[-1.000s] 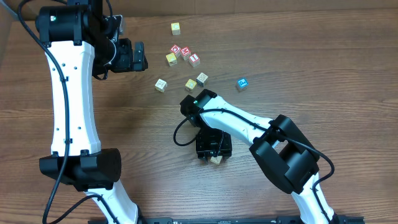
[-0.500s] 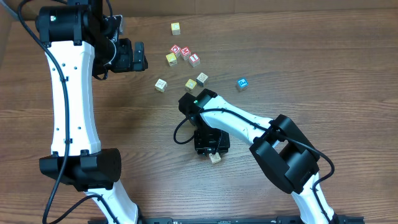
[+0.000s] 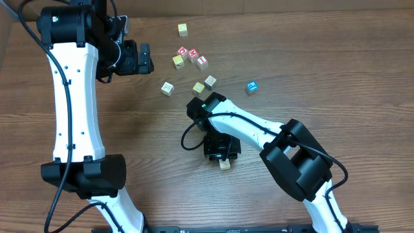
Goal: Flip 5 blocks
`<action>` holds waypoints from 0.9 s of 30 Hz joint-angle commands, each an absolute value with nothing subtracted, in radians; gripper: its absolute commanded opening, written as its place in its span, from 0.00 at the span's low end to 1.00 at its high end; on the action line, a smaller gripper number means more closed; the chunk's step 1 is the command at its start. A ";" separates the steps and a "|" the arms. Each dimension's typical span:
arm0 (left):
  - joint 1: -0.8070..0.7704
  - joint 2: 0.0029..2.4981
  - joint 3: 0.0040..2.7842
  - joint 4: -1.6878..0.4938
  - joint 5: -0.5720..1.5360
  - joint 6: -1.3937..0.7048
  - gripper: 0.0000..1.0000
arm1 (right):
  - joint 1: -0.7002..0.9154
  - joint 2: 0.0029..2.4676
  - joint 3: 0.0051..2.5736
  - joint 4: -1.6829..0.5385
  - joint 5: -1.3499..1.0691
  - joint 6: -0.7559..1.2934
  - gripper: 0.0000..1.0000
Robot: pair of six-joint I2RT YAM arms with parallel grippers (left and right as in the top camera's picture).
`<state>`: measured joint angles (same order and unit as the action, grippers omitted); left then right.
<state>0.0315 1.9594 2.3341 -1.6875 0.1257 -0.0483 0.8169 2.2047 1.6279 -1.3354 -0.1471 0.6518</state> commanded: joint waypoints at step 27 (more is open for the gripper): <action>0.026 1.969 2.330 -1.689 0.120 -0.036 1.00 | 0.647 2.201 1.673 -1.165 -0.087 0.567 0.33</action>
<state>0.0315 1.9594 2.3341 -1.6875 0.1257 -0.0483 0.6720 2.2028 1.6409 -1.1610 -0.1207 0.5903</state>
